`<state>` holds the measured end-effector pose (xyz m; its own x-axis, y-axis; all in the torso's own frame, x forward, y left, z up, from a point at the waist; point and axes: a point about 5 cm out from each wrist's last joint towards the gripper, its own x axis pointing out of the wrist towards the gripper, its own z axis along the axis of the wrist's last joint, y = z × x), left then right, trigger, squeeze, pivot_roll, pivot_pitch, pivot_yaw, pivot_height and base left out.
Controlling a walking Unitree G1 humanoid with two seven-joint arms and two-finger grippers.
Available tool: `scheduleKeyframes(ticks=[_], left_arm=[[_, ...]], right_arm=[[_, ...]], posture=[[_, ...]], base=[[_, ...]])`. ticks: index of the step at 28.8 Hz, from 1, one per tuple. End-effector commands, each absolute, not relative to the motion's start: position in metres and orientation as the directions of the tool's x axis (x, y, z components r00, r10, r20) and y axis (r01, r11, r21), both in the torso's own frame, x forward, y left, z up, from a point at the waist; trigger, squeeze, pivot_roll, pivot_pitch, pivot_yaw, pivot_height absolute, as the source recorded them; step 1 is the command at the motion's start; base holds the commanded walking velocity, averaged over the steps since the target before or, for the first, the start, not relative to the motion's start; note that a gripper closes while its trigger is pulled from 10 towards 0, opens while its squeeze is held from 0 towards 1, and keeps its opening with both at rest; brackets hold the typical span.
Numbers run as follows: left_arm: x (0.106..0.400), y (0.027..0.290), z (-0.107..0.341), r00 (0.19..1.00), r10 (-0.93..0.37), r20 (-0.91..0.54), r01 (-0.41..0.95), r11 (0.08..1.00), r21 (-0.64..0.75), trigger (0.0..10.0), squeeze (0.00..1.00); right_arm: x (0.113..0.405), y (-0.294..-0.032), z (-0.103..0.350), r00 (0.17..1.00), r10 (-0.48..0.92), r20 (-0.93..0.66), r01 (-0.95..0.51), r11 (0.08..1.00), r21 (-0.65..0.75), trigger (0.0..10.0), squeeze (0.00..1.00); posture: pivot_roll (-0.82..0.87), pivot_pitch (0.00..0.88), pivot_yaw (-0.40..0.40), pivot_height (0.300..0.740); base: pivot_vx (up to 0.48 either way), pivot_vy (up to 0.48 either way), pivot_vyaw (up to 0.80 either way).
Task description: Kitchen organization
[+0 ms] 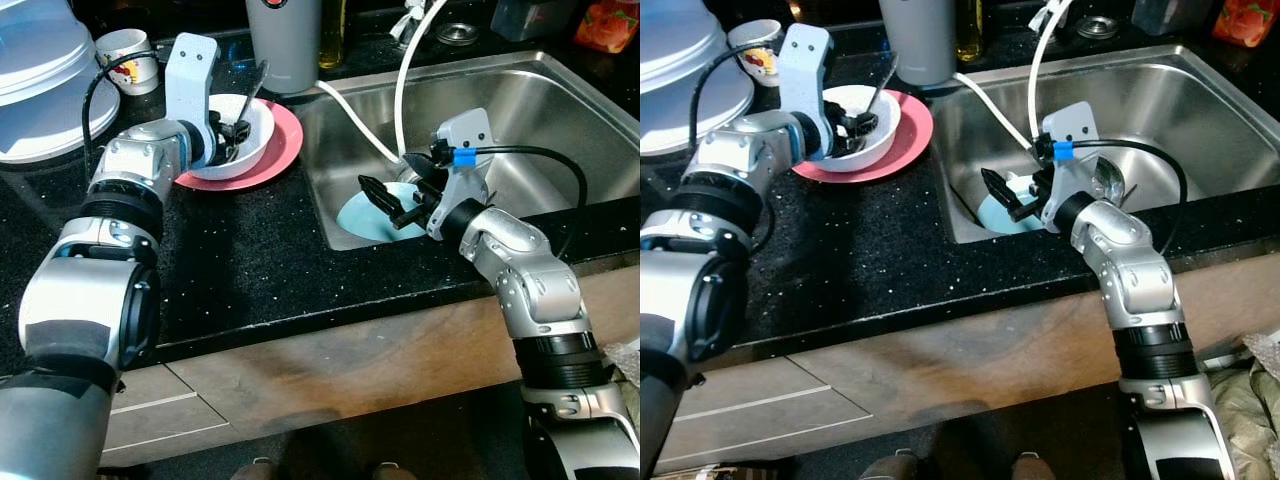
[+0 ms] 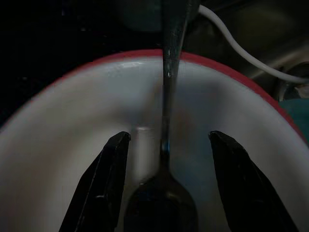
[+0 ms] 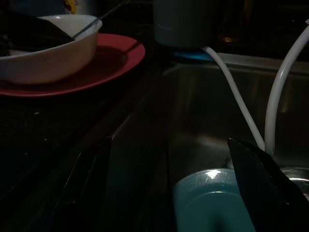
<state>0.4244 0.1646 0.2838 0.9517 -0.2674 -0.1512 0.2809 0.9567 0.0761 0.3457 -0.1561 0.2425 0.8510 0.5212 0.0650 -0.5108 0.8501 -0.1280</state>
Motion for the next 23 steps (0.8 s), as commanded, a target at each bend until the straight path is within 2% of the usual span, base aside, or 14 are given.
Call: scheduleKeyframes(ticks=[1, 7, 18, 19, 20, 23], left_arm=[[0.4249, 0.1642, 0.2770, 0.949, -0.264, -0.175, 0.279, 0.958, 0.070, 10.0, 0.00], [0.4253, 0.1608, 0.2684, 0.940, -0.265, -0.216, 0.281, 0.959, 0.044, 10.0, 0.00], [0.4258, 0.1601, 0.2718, 0.940, -0.279, -0.197, 0.292, 0.956, 0.038, 10.0, 0.00], [0.4259, 0.1603, 0.2725, 0.940, -0.281, -0.192, 0.292, 0.956, 0.034, 6.1, 0.00], [0.4258, 0.1608, 0.2744, 0.940, -0.292, -0.179, 0.300, 0.954, 0.024, 0.0, 0.00], [0.4258, 0.1621, 0.2758, 0.941, -0.292, -0.172, 0.299, 0.954, 0.017, 0.0, 0.00]], right_arm=[[0.3433, -0.1573, 0.2431, 0.851, 0.520, 0.073, -0.509, 0.851, -0.131, 10.0, 0.00], [0.3430, -0.1574, 0.2442, 0.849, 0.523, 0.077, -0.511, 0.849, -0.132, 10.0, 0.00], [0.3426, -0.1593, 0.2451, 0.851, 0.519, 0.076, -0.507, 0.851, -0.134, 10.0, 0.00], [0.3426, -0.1593, 0.2451, 0.851, 0.519, 0.076, -0.507, 0.851, -0.134, 10.0, 0.00], [0.3427, -0.1592, 0.2449, 0.851, 0.519, 0.076, -0.508, 0.851, -0.133, 10.0, 0.00], [0.3428, -0.1590, 0.2449, 0.851, 0.520, 0.076, -0.508, 0.851, -0.133, 10.0, 0.00]], posture=[[0.03, 0.140, 0.059, 0.740], [0.03, 0.132, 0.060, 0.740], [0.03, 0.135, 0.061, 0.740], [0.03, 0.135, 0.061, 0.740], [0.03, 0.136, 0.059, 0.740], [0.03, 0.137, 0.059, 0.740]], base=[[0.000, 0.000, 0.00], [0.000, 0.000, 0.00], [0.000, 0.000, 0.00], [0.000, 0.000, 0.00], [0.000, 0.000, 0.00], [0.000, 0.000, 0.00]])
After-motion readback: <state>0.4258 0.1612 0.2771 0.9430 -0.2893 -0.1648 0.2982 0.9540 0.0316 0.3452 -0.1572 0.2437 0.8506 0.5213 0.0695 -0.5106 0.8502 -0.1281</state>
